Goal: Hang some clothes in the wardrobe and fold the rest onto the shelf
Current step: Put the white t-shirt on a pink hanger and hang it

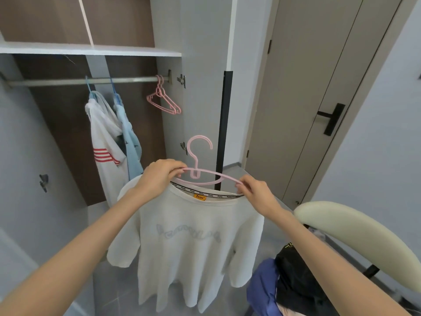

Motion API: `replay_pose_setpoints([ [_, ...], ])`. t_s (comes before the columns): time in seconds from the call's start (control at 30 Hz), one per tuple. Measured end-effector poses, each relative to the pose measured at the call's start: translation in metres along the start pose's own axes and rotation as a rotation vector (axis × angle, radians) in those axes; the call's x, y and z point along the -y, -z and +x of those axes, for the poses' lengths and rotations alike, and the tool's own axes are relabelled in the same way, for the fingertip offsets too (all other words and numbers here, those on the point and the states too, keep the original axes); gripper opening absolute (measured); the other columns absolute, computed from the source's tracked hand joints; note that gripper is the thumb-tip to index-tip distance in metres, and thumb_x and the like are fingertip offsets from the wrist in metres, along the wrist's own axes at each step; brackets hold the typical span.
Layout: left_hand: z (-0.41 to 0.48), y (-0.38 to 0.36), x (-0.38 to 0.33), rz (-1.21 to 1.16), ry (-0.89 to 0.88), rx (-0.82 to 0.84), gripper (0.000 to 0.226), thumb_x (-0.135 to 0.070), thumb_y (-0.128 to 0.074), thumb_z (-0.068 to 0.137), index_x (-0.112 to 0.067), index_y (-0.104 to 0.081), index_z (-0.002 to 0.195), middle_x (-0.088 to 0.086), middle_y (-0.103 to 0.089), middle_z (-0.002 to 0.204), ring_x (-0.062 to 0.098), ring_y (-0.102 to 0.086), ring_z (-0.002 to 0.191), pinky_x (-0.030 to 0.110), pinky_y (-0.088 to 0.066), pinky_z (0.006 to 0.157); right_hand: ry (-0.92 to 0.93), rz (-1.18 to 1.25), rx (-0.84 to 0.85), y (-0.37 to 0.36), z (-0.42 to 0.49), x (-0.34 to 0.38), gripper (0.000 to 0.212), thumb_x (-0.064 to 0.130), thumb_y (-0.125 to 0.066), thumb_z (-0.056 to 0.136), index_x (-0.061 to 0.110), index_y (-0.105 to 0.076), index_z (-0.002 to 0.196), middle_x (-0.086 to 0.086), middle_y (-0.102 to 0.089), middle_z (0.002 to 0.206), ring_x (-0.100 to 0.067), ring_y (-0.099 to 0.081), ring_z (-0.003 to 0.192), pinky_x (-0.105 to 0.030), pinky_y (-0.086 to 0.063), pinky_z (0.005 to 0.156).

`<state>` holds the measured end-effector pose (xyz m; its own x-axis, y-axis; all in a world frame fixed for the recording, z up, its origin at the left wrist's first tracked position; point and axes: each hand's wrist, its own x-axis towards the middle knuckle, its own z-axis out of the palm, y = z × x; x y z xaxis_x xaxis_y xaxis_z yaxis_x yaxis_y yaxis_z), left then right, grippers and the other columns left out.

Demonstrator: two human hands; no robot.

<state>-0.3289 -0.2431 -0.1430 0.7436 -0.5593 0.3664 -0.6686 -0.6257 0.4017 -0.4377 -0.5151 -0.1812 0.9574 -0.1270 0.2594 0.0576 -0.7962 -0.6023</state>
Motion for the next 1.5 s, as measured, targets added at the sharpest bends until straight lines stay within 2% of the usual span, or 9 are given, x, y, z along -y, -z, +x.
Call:
replay_pose_setpoints([
  [0.17,-0.005,-0.004,-0.015,-0.077,-0.008,0.032,0.023,-0.025,-0.058,0.092,-0.020,-0.071,0.111,-0.006,-0.068,0.094,0.014,-0.062,0.086,0.039,-0.054,0.080,0.146,-0.039,0.075,-0.010,0.013,0.032,0.022,0.027,-0.043,0.102,0.011,-0.052,0.090,0.006,-0.047,0.061,-0.014,-0.039,0.055,-0.029,-0.030,0.054],
  [0.4,-0.030,0.011,0.011,-0.080,0.135,-0.021,0.036,-0.030,-0.047,0.098,-0.020,-0.055,0.132,-0.001,-0.060,0.125,0.016,-0.054,0.115,0.030,-0.041,0.099,0.129,0.008,-0.013,0.011,0.025,0.028,0.021,0.024,-0.045,0.102,0.016,-0.049,0.083,0.011,-0.046,0.060,-0.008,-0.040,0.055,-0.023,-0.028,0.054],
  [0.6,-0.038,0.015,0.023,-0.040,0.255,-0.056,0.035,-0.030,-0.041,0.100,-0.019,-0.057,0.129,0.001,-0.060,0.128,0.020,-0.054,0.118,0.030,-0.037,0.103,0.116,0.077,-0.032,0.030,0.034,0.029,0.019,0.022,-0.047,0.101,0.019,-0.052,0.083,0.014,-0.045,0.057,-0.004,-0.041,0.055,-0.021,-0.027,0.053],
  [0.77,-0.034,0.009,0.012,0.081,0.194,-0.092,0.036,-0.027,-0.039,0.101,-0.018,-0.052,0.133,0.005,-0.056,0.134,0.024,-0.052,0.123,0.036,-0.037,0.107,0.112,0.093,-0.107,0.038,0.038,0.022,0.020,0.021,-0.047,0.100,0.012,-0.057,0.084,0.004,-0.053,0.069,-0.017,-0.046,0.067,-0.033,-0.035,0.064],
  [1.0,-0.018,0.010,0.004,0.555,0.082,0.065,0.048,-0.015,-0.049,0.097,-0.013,-0.033,0.143,0.010,-0.051,0.138,0.029,-0.058,0.116,0.041,-0.049,0.093,0.090,0.075,-0.197,0.047,0.035,0.015,0.022,0.022,-0.049,0.099,0.008,-0.061,0.087,-0.002,-0.059,0.072,-0.021,-0.045,0.067,-0.028,-0.034,0.061],
  [1.13,-0.015,0.012,0.012,0.782,-0.013,0.109,0.039,-0.009,-0.065,0.087,-0.011,-0.046,0.121,0.009,-0.067,0.104,0.027,-0.069,0.088,0.041,-0.058,0.075,0.093,0.047,-0.227,0.051,0.032,0.017,0.021,0.022,-0.050,0.099,0.009,-0.063,0.088,0.002,-0.059,0.072,-0.017,-0.043,0.064,-0.021,-0.031,0.058],
  [1.2,-0.013,0.014,0.011,0.745,-0.017,0.085,0.039,-0.011,-0.070,0.083,-0.014,-0.048,0.116,0.008,-0.068,0.100,0.027,-0.069,0.084,0.041,-0.058,0.074,0.082,0.035,-0.245,0.052,0.030,0.018,0.020,0.022,-0.051,0.099,0.010,-0.062,0.087,0.008,-0.056,0.067,-0.013,-0.043,0.062,-0.017,-0.030,0.057],
  [1.37,-0.008,0.016,0.000,0.548,-0.012,0.024,0.046,-0.014,-0.058,0.094,-0.017,-0.044,0.138,0.007,-0.059,0.130,0.028,-0.060,0.113,0.035,-0.048,0.094,0.063,0.007,-0.276,0.058,0.025,0.018,0.021,0.021,-0.051,0.099,0.008,-0.063,0.088,0.010,-0.051,0.063,-0.010,-0.042,0.060,-0.014,-0.030,0.054],
  [1.5,-0.007,0.018,-0.005,0.511,-0.044,-0.029,0.038,-0.014,-0.060,0.092,-0.011,-0.052,0.129,0.011,-0.065,0.118,0.030,-0.065,0.101,0.037,-0.053,0.086,0.044,0.005,-0.303,0.062,0.022,0.021,0.019,0.021,-0.051,0.099,0.009,-0.063,0.088,0.013,-0.052,0.063,-0.007,-0.043,0.060,-0.010,-0.030,0.053],
])
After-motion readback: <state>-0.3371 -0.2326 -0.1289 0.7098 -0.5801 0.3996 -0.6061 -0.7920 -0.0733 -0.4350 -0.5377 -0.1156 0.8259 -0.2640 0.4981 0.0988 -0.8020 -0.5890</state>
